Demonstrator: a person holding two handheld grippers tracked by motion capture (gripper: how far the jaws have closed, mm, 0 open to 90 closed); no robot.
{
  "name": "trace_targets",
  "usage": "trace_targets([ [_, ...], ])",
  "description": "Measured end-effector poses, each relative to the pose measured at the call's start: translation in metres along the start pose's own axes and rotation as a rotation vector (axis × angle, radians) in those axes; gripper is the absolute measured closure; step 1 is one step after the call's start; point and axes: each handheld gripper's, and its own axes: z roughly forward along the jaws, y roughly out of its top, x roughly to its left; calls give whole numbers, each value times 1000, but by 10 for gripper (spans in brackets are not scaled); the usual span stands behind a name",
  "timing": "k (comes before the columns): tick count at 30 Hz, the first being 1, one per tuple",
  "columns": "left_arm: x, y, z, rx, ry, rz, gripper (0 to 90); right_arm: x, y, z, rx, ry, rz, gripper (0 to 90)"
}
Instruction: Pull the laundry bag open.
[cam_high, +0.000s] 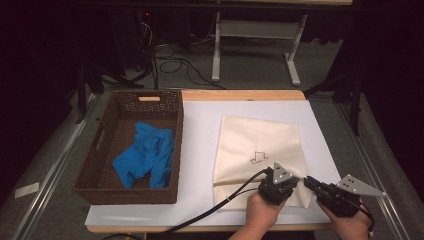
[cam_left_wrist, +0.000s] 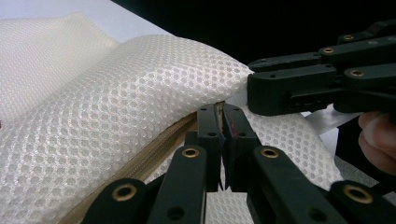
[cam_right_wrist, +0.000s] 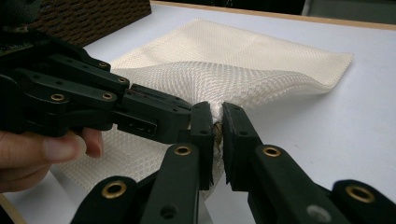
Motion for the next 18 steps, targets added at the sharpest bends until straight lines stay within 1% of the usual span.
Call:
trace_targets([
  [2, -2, -1, -1, -13, 3, 4, 867, 0, 0, -1, 0, -1, -4, 851],
  [3, -2, -1, -1, -12, 5, 6, 867, 0, 0, -1, 0, 0, 2, 851],
  [5, -2, -1, -2, -10, 10, 20, 868, -1, 0, -1, 2, 2, 0, 851],
  [7, -2, -1, -4, -4, 8, 19, 868, 0, 0, 0, 10, -3, 8, 851],
  [8, -3, -2, -5, -6, 6, 20, 868, -1, 0, 0, 10, -4, 3, 851],
  [11, -6, -2, -8, -5, 9, 39, 869, -1, -1, 1, 15, -7, 3, 851],
  [15, -9, -1, -11, -4, 15, 47, 868, 1, 0, 2, 16, -12, -6, 851],
  [18, -9, -1, -11, -4, 12, 39, 869, 2, 0, 2, 16, -11, -13, 850],
])
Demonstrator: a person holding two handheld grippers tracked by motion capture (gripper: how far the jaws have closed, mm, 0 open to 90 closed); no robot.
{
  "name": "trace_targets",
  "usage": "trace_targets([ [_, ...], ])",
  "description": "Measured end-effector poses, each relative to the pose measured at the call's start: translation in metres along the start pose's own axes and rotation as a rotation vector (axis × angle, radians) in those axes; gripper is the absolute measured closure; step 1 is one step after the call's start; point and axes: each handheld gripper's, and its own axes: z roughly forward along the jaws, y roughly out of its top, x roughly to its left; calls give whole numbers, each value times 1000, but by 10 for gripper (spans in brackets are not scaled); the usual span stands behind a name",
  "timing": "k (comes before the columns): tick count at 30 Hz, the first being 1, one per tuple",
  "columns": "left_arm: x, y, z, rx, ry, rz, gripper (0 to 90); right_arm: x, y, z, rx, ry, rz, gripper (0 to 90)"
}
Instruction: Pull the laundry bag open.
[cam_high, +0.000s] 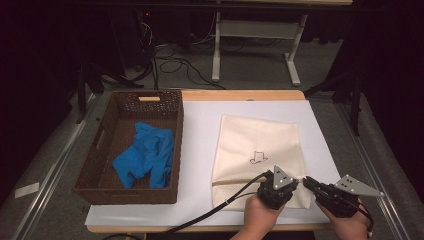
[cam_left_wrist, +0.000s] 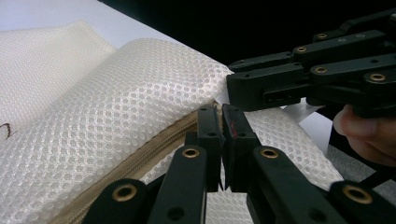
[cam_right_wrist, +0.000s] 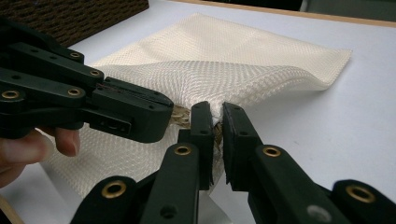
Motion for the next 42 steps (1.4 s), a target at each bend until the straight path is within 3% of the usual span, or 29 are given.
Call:
trace_targets([
  [3, -1, 1, -1, -4, -1, -14, 868, 0, 0, 1, -2, -4, 6, 850],
  [11, 0, 0, -2, 0, 11, 5, 868, 0, 0, 3, 2, 0, -2, 850],
  [14, 3, -1, -2, 0, 24, -12, 868, 3, 1, 2, -1, 5, -14, 851],
  [16, 5, -1, -3, 2, 23, -48, 868, 6, 2, 1, 1, 8, -23, 851],
  [20, 2, 1, -5, 2, 31, -24, 868, 6, 1, 1, -3, 13, -23, 851],
  [26, 2, 1, -6, -5, 14, -24, 868, 3, 2, 4, -3, 8, -21, 851],
  [32, 1, 0, -6, -2, 25, -11, 868, 4, 2, 4, 4, 6, -20, 851],
  [38, 6, 0, -5, 2, 38, -18, 868, 9, 4, 3, 1, 7, -48, 852],
  [42, 9, -1, -3, 12, 42, -50, 868, 11, 4, 5, 12, 11, -53, 853],
])
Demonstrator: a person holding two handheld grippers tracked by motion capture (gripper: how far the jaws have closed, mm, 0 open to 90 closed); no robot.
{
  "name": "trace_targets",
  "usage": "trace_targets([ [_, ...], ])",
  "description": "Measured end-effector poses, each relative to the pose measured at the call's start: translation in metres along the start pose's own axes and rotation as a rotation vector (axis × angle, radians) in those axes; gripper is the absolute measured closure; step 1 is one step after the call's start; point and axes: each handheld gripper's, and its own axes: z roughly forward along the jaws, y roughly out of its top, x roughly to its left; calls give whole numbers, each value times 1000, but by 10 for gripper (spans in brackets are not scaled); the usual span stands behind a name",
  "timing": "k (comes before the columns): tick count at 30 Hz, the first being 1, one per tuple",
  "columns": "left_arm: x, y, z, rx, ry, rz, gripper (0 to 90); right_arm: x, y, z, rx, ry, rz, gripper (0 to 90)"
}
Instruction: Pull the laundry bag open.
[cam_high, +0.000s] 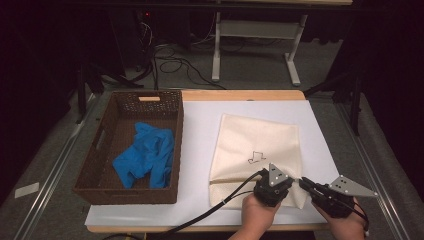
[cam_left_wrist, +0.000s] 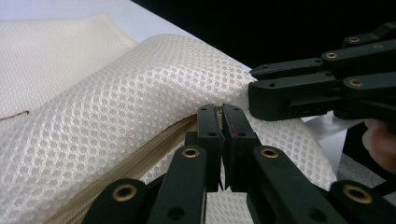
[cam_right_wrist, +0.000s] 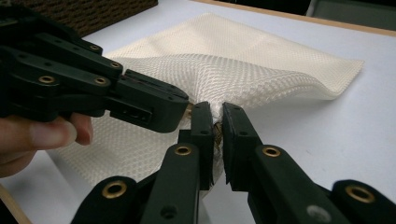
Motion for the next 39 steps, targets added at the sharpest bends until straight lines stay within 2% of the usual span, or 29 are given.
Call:
trace_targets([
  [8, -2, -2, 1, -12, 19, 20, 869, 0, 0, 0, -3, 6, 2, 856],
  [11, -1, -1, 1, -9, 18, 9, 870, 1, 0, 0, 7, 7, 10, 857],
  [12, -1, 0, 1, -7, 23, 18, 870, 1, 0, 0, 6, 9, 12, 857],
  [17, -1, 0, 4, 11, 29, -4, 870, 3, -1, 1, 17, 11, 7, 859],
  [20, -1, 1, 5, -4, 21, -4, 870, 3, -1, 0, 12, 2, 17, 860],
  [22, -4, 1, 4, 4, 30, 26, 870, 2, -1, -1, 8, -3, 16, 861],
  [26, -9, -2, 1, -2, 24, 46, 872, -6, -2, 2, 16, -19, 64, 863],
  [27, -11, -2, 0, -5, 46, 56, 872, -8, -3, 2, 17, -18, 71, 863],
  [28, -8, -3, -1, -6, 66, 46, 872, -8, -2, 2, 15, -34, 68, 863],
  [30, 4, -6, -4, -18, 58, -20, 872, -9, -1, -1, -2, -42, 65, 864],
  [31, 8, -8, -5, -17, 65, -26, 872, -9, -2, -3, -3, -38, 73, 864],
  [33, 10, -10, -6, -11, 56, -28, 871, -10, -4, -4, -3, -37, 78, 863],
  [39, 11, -7, -10, -14, 53, 10, 868, -9, -3, -6, -26, -20, 52, 859],
])
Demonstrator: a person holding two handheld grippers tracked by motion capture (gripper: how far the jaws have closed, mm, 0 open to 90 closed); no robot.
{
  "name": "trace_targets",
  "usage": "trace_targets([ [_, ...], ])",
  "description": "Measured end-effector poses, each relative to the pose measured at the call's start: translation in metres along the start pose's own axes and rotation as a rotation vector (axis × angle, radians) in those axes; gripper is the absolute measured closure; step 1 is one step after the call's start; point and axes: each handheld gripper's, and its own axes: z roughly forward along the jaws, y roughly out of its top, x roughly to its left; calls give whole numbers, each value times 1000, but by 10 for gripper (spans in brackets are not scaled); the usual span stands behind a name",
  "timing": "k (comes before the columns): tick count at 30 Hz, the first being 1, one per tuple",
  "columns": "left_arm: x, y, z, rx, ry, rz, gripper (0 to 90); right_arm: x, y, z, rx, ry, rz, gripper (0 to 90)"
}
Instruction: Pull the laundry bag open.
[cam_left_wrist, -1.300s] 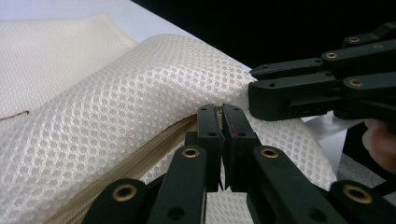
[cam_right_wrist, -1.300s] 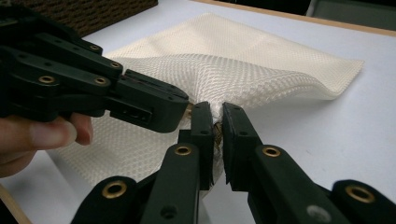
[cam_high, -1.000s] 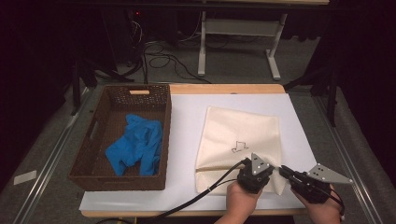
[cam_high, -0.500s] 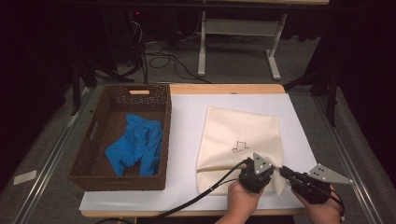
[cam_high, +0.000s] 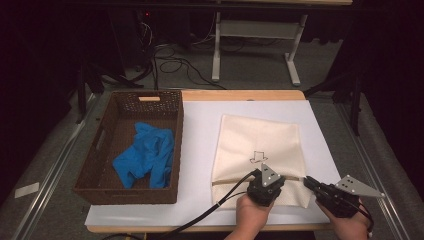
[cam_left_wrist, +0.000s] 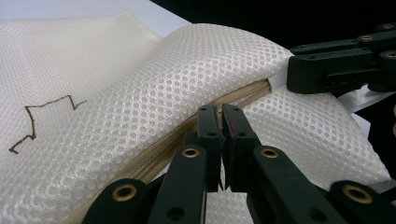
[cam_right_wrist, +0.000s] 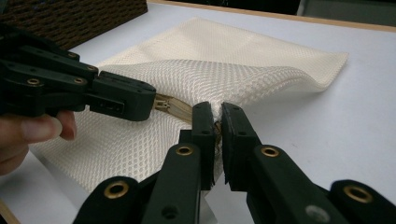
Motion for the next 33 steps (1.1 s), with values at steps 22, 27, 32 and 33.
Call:
trace_targets([
  [22, 18, -10, -13, -10, 27, -50, 867, -2, -1, 1, 16, -11, -1, 857],
  [27, 20, -13, -16, -15, 33, -58, 867, -1, -1, 2, 22, -6, 0, 858],
  [32, 21, -12, -21, -15, 41, -50, 867, 0, 0, 3, 22, -4, -6, 858],
  [33, 21, -13, -21, -15, 35, -52, 867, 0, 0, 3, 22, -1, -5, 858],
])
